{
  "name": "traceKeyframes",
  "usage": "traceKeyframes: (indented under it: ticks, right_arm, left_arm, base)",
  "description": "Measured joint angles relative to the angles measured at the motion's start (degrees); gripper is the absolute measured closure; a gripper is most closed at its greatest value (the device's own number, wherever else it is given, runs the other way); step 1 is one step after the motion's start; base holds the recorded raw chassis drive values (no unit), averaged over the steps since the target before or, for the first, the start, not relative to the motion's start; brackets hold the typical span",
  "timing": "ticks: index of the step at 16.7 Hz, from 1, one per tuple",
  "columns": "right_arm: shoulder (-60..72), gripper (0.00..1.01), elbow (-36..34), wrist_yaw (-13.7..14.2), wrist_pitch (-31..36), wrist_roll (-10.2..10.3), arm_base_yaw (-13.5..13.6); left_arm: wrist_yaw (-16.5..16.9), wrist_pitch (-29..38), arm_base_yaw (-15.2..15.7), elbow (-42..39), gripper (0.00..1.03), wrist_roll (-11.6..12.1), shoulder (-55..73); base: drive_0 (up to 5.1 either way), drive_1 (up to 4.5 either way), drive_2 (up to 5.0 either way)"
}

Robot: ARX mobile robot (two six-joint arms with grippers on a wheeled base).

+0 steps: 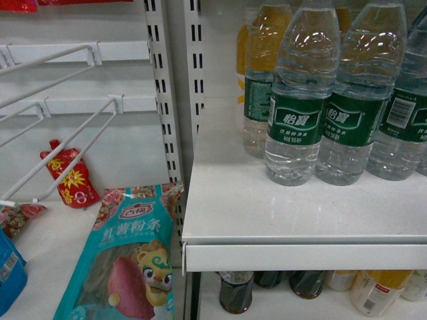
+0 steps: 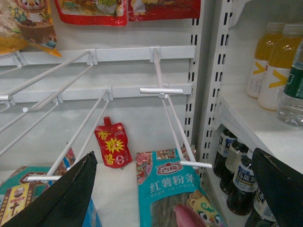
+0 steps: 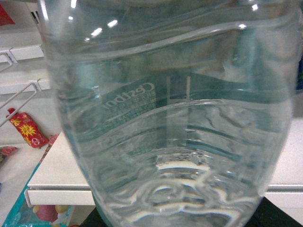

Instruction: Move water from second to third shelf

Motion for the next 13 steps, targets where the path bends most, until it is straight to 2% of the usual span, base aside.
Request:
traceKeyframes:
  ticks: [3,4,5,6,7,8,10,12,13]
  right_arm:
    - [0.0,0.62,0.0,0.0,0.0,0.0,0.0]
    - [0.5,0.62,1.1,4.5,-3.7,1.1,1.8]
    - [0.9,0.62,2.4,9.3,-7.5,1.1,2.8]
    - [1.3,0.62,2.4,12.2,-8.6,1.1,1.4]
    - [1.8,0.62,2.4,13.4,-8.7,1.0,-0.5]
    - [2.4,0.62,2.6,13.2,-8.1,1.0,-3.1]
    - [4.6,0.62,2.7,12.3,-6.1,1.0,-4.1]
    - [9.2,0.62,2.7,8.4,-3.0,1.5,-5.4]
    - [11.8,0.62,2.7,7.8,-1.5,2.1,-5.9]
  left_arm:
    - [0.0,0.0,0.0,0.0,0.05,0.0,0.0]
    - [0.0,0.0,0.0,0.0,0.05,0.0,0.0]
    - [0.0,0.0,0.0,0.0,0.05,0.0,0.0]
    - [0.1,0.0,0.0,0.0,0.05,0.0,0.0]
    - [-0.1,0.0,0.0,0.0,0.05,0.0,0.0]
    - [0.1,0.0,0.0,0.0,0.05,0.0,0.0]
    - [0.1,0.0,0.0,0.0,0.05,0.0,0.0]
    - [0.1,0.0,0.0,0.0,0.05,0.0,0.0]
    - [0.1,0.0,0.0,0.0,0.05,0.0,0.0]
  base:
    - [0.0,0.0,0.0]
    - [0.0,0.0,0.0]
    - [0.0,0.0,0.0]
    - [0.0,0.0,0.0]
    - [0.0,0.0,0.0]
    - [0.0,0.0,0.0]
    - [0.0,0.0,0.0]
    - [0.0,0.0,0.0]
    - [0.0,0.0,0.0]
